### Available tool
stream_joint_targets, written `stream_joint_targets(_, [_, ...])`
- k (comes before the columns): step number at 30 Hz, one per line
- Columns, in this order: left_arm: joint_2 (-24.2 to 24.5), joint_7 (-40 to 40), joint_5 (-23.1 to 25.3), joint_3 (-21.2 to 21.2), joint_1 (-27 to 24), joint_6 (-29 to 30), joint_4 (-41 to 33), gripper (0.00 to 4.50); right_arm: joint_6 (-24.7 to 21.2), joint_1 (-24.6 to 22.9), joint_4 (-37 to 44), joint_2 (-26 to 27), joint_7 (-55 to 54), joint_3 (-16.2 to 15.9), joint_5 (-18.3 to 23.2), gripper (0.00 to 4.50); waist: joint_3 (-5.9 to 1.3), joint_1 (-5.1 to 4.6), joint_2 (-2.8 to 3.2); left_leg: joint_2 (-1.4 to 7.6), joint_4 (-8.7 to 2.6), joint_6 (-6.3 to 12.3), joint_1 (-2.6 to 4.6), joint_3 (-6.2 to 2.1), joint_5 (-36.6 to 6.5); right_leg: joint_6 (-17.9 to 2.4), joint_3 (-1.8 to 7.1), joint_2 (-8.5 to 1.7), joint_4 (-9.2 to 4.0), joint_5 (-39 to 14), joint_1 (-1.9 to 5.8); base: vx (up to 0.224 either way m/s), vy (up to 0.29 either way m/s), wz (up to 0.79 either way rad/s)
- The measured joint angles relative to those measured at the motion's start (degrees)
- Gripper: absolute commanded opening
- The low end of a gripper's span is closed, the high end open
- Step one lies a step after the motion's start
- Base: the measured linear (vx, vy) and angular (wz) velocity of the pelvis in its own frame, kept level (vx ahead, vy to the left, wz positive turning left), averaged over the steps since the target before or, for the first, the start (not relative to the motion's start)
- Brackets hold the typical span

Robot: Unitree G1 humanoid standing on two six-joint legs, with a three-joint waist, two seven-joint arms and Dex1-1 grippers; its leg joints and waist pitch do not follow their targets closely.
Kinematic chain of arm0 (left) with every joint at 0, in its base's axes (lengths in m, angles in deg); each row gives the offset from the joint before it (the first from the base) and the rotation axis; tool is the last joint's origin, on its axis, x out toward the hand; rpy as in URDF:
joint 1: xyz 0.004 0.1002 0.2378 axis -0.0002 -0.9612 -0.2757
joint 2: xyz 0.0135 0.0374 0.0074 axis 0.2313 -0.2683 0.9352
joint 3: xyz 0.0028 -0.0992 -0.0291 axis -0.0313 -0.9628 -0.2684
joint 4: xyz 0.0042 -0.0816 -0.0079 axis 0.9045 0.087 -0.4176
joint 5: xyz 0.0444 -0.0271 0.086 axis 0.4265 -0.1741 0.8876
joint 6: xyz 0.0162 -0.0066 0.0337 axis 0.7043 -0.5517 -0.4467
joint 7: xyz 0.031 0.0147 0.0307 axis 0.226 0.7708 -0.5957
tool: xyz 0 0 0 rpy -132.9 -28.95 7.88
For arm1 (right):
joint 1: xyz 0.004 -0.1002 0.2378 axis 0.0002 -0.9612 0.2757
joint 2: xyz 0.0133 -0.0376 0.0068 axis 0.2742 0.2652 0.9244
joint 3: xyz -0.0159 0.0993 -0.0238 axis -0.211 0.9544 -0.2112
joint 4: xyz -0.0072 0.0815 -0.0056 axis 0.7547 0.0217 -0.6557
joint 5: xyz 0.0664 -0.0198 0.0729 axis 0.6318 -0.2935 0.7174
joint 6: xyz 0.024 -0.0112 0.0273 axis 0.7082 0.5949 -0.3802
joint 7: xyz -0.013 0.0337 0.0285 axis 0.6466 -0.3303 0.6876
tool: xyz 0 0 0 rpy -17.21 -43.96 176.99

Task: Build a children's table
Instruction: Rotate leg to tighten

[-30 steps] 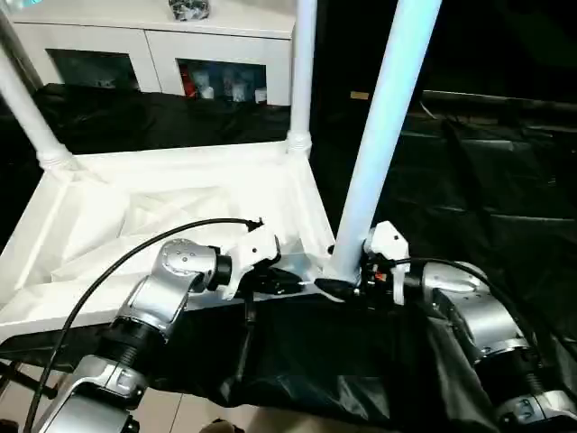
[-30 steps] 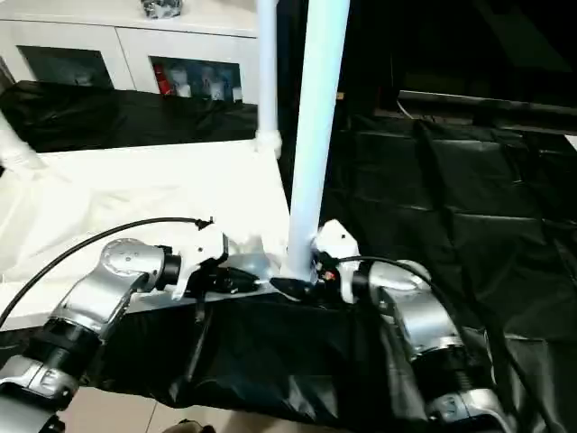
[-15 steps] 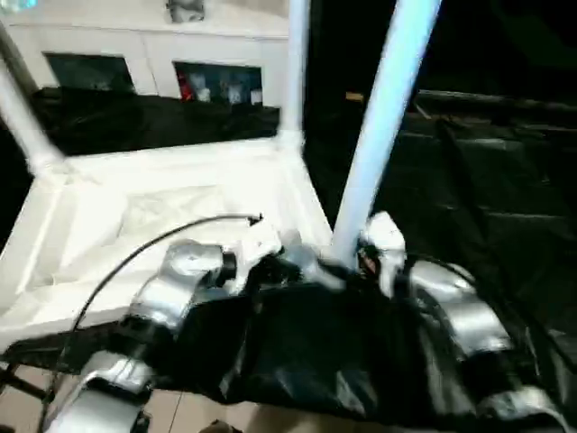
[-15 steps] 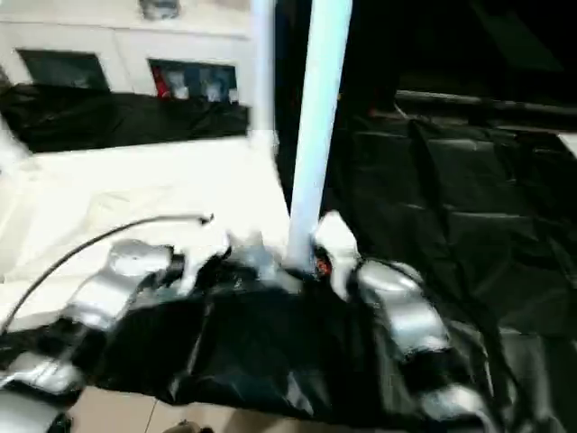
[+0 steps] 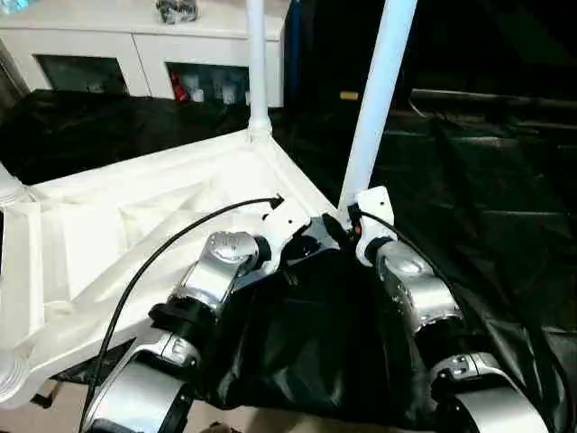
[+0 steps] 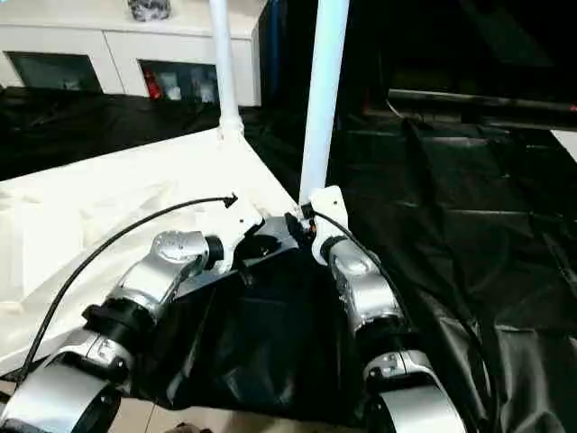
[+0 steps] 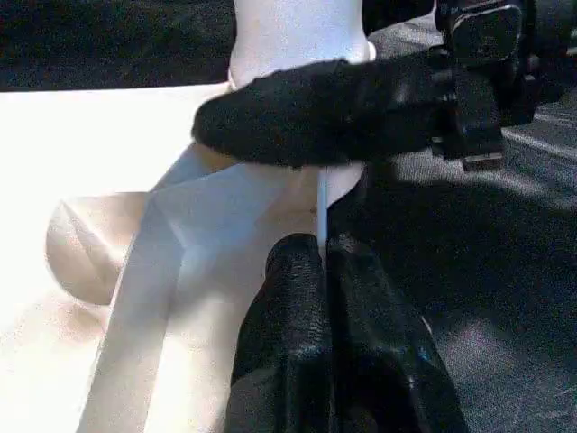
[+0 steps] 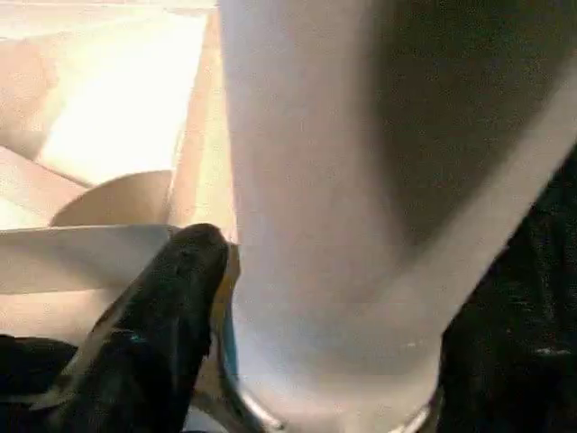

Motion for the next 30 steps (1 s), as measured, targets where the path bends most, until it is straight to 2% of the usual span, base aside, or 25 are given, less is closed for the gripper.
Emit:
stream_joint_targets(2, [0.46, -1.06, 0.0, 0.02, -0.02, -0.49, 0.02, 0.0, 0.52, -0.45, 0.38, -0.09, 1.11, -0.03, -0.04, 3.81, 0.05, -0.07, 0.08, 0.02, -0.03, 0.0, 0.0, -0.01, 0.0, -0.02, -0.03, 0.0, 0.01, 0.01, -0.01, 0.0, 0.0, 0.0])
stream_joint_targets(10, [4.9, -9.94, -1.25, 0.68, -2.57, -2.15, -3.93, 0.0, 2.48, -5.17, 6.1, -4.31, 14.76, -2.88, 1.53, 3.81, 0.11, -0.06, 0.21, 0.04, -0.08, 0.0, -0.03, -0.02, 0.0, -0.02, -0.05, 0.02, 0.01, 0.01, -0.04, 0.0, 0.0, 0.0])
stream_joint_targets(11, [6.29, -12.37, -2.01, 1.1, -3.8, -2.39, -5.93, 0.0, 3.0, -6.81, 8.35, -6.48, 19.13, -4.29, 2.34, 3.81, 0.12, 0.07, 0.19, 0.05, -0.1, 0.0, -0.03, -0.02, 0.0, 0.0, -0.05, 0.02, -0.02, -0.01, -0.04, 0.0, 0.0, 0.0])
stream_joint_targets(13, [7.68, -15.64, -2.61, 1.18, -5.05, -2.77, -7.53, 0.0, 3.44, -8.39, 10.31, -8.11, 24.43, -5.11, 2.96, 3.81, 0.12, 0.17, 0.19, 0.05, -0.09, 0.0, -0.04, -0.01, 0.0, 0.01, -0.05, 0.02, -0.02, -0.03, -0.04, 0.0, 0.0, 0.0])
stream_joint_targets(21, [11.07, -23.03, -4.68, 2.03, -8.14, -3.23, -12.12, 0.0, 3.78, -10.19, 14.4, -12.83, 37.27, -8.35, 4.77, 3.81, 0.18, 1.15, 0.19, 0.05, -0.05, 0.0, -0.02, 0.0, 0.0, 0.0, -0.03, 0.01, 0.02, -0.02, -0.03, 0.0, 0.0, 0.0])
stream_joint_targets(22, [11.37, -23.8, -4.89, 2.1, -8.43, -3.19, -12.44, 0.0, 3.67, -10.44, 14.98, -13.61, 38.62, -8.87, 4.96, 3.56, 0.18, 1.18, 0.2, 0.05, -0.04, 0.0, -0.02, 0.0, 0.0, 0.0, -0.02, 0.01, 0.02, -0.02, -0.02, 0.0, 0.0, 0.0])
stream_joint_targets(25, [11.89, -25.65, -5.26, 2.34, -8.87, -3.13, -13.22, 0.0, 2.97, -10.85, 16.17, -14.89, 41.33, -9.07, 5.42, 3.44, 0.18, 1.32, 0.2, 0.05, -0.05, 0.0, -0.03, 0.0, 0.0, 0.0, -0.02, 0.01, 0.01, -0.02, -0.02, 0.0, 0.0, 0.0])
stream_joint_targets(27, [12.1, -26.33, -5.35, 2.47, -9.03, -3.0, -13.74, 0.0, 2.87, -10.98, 16.43, -15.28, 42.49, -9.09, 5.7, 3.16, 0.19, 1.43, 0.18, 0.05, -0.05, 0.0, -0.03, -0.01, 0.0, 0.0, -0.03, 0.01, 0.02, -0.02, -0.02, 0.0, 0.0, 0.0])
stream_joint_targets(30, [12.26, -26.92, -5.62, 2.66, -9.31, -2.64, -14.3, 0.0, 2.89, -11.37, 16.82, -15.7, 43.07, -9.11, 6.1, 2.98, 0.19, 1.61, 0.18, 0.05, -0.03, 0.0, -0.05, 0.0, 0.0, 0.01, -0.02, 0.01, 0.01, -0.03, -0.02, 0.0, 0.0, 0.0])
